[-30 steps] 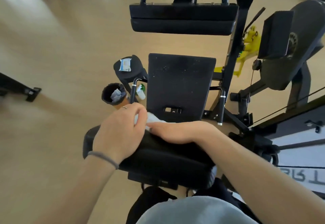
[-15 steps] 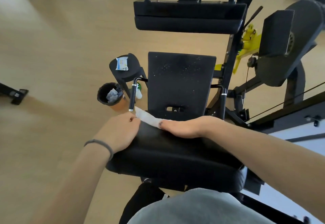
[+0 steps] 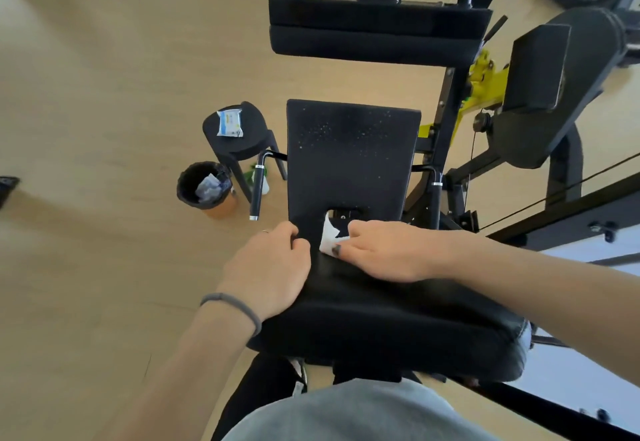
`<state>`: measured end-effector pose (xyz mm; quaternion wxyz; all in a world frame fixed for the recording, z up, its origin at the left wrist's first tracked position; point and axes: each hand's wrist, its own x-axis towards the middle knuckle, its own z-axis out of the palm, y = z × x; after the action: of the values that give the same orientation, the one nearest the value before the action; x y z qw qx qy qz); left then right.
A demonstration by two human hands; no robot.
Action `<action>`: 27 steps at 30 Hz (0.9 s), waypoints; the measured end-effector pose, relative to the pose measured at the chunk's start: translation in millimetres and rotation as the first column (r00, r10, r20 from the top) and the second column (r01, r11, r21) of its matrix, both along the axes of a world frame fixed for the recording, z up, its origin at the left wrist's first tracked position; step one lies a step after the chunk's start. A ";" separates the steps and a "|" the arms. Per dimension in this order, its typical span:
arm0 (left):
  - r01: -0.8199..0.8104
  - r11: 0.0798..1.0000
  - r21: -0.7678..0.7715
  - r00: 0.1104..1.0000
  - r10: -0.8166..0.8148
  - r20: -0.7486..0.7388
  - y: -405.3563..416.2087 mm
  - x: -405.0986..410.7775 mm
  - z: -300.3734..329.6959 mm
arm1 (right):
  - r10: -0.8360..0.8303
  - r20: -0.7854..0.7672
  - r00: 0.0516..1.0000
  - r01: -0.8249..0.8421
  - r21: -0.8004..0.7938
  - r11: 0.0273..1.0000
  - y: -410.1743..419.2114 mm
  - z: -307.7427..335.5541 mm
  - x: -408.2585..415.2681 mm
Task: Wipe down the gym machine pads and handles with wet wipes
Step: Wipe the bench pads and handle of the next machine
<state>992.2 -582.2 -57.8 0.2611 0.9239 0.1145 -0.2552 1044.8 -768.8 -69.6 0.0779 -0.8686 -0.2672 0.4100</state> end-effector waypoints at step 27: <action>-0.016 0.995 0.103 0.891 0.061 -0.449 7.2 56.7 -37.3 | -0.080 -0.477 0.875 0.257 0.319 0.912 72.7 -132.5 66.4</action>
<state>1048.9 -575.0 -95.1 0.1876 0.8484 0.2026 -0.4516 1111.2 -696.1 -202.1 0.3376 -0.7380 -0.2363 0.5344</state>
